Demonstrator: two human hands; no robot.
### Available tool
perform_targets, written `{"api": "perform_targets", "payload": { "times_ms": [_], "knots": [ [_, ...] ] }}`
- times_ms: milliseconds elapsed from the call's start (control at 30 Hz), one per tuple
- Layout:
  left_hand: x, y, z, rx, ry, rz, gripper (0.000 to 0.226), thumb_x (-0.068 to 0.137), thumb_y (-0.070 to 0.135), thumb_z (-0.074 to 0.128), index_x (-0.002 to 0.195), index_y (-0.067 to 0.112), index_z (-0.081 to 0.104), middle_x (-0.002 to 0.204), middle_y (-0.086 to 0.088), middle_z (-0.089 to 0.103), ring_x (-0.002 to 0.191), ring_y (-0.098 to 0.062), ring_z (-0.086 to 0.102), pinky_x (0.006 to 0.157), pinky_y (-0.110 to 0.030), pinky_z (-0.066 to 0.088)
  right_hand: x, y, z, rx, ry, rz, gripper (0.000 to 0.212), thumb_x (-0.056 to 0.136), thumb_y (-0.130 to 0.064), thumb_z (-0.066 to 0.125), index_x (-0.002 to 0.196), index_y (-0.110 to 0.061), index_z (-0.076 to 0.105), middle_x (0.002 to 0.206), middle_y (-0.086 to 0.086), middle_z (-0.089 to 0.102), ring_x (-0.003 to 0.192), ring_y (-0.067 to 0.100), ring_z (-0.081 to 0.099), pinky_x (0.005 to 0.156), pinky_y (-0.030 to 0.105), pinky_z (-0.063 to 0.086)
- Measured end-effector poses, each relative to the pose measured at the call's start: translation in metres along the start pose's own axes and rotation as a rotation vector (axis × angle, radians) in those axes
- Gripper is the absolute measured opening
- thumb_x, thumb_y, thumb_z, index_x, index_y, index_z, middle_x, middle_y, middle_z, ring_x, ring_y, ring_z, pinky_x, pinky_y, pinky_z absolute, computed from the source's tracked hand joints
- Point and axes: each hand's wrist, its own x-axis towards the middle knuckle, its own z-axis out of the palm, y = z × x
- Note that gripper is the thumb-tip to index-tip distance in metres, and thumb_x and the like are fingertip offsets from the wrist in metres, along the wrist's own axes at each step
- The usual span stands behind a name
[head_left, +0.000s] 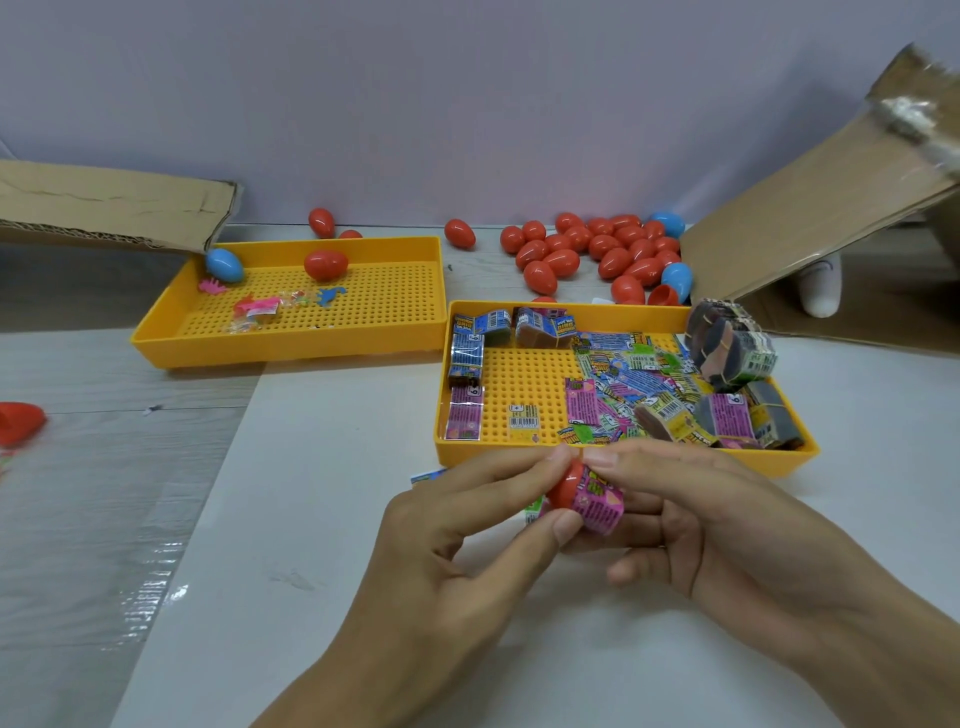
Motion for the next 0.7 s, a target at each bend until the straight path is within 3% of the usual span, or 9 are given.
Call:
{"api": "perform_targets", "payload": {
  "times_ms": [133, 233, 300, 400, 533, 700],
  "knots": [
    [-0.0004, -0.0009, 0.0001, 0.009, 0.039, 0.003, 0.039, 0.084, 0.021, 0.071, 0.123, 0.019, 0.07, 0.117, 0.012, 0.072, 0.11, -0.011, 0.068, 0.093, -0.026, 0.053, -0.0005, -0.0017, 0.0017, -0.014, 0.019, -0.014, 0.027, 0.067, -0.029, 0.076, 0.085, -0.009, 0.078, 0.087, 0.021, 0.073, 0.075, 0.031, 0.074, 0.043, 0.027, 0.054],
    [-0.0011, -0.0027, -0.0008, -0.087, 0.094, -0.025, 0.034, 0.082, 0.017, 0.073, 0.115, 0.018, 0.072, 0.112, 0.001, 0.073, 0.105, -0.021, 0.071, 0.09, -0.031, 0.057, -0.0024, -0.0034, 0.0035, -0.151, 0.053, -0.134, 0.03, 0.066, -0.028, 0.084, 0.092, -0.014, 0.078, 0.089, 0.017, 0.075, 0.079, 0.033, 0.075, 0.046, 0.029, 0.055],
    [-0.0017, -0.0036, -0.0025, -0.146, 0.093, -0.045, 0.032, 0.081, 0.014, 0.075, 0.113, 0.012, 0.074, 0.111, -0.006, 0.072, 0.104, -0.026, 0.071, 0.089, -0.032, 0.058, -0.0033, -0.0028, 0.0046, -0.235, 0.071, -0.228, 0.033, 0.065, -0.032, 0.079, 0.096, -0.022, 0.077, 0.088, 0.015, 0.076, 0.078, 0.034, 0.075, 0.049, 0.03, 0.056],
    [-0.0018, -0.0041, -0.0039, -0.173, 0.072, -0.063, 0.04, 0.079, 0.002, 0.078, 0.118, 0.009, 0.068, 0.114, -0.01, 0.071, 0.106, -0.027, 0.07, 0.089, -0.033, 0.058, -0.0037, -0.0003, 0.0061, -0.275, 0.021, -0.33, 0.035, 0.066, -0.017, 0.087, 0.099, -0.023, 0.077, 0.09, 0.014, 0.076, 0.078, 0.031, 0.074, 0.052, 0.032, 0.057],
    [-0.0005, -0.0043, -0.0026, -0.195, 0.061, -0.088, 0.048, 0.077, -0.003, 0.074, 0.121, 0.014, 0.065, 0.118, -0.005, 0.07, 0.11, -0.024, 0.069, 0.091, -0.03, 0.057, -0.0045, 0.0047, 0.0041, -0.482, 0.097, -0.533, 0.036, 0.069, -0.01, 0.083, 0.098, -0.029, 0.075, 0.095, 0.0, 0.076, 0.084, 0.019, 0.073, 0.061, 0.029, 0.059],
    [0.0, -0.0024, -0.0049, -0.212, 0.057, -0.093, 0.045, 0.079, 0.01, 0.072, 0.123, 0.018, 0.065, 0.12, -0.002, 0.07, 0.108, -0.025, 0.07, 0.09, -0.029, 0.057, -0.0006, 0.0053, 0.0017, -0.8, 0.105, -0.79, 0.043, 0.067, -0.002, 0.074, 0.094, -0.034, 0.067, 0.107, -0.02, 0.063, 0.103, 0.012, 0.064, 0.065, 0.024, 0.058]
  ]
}}
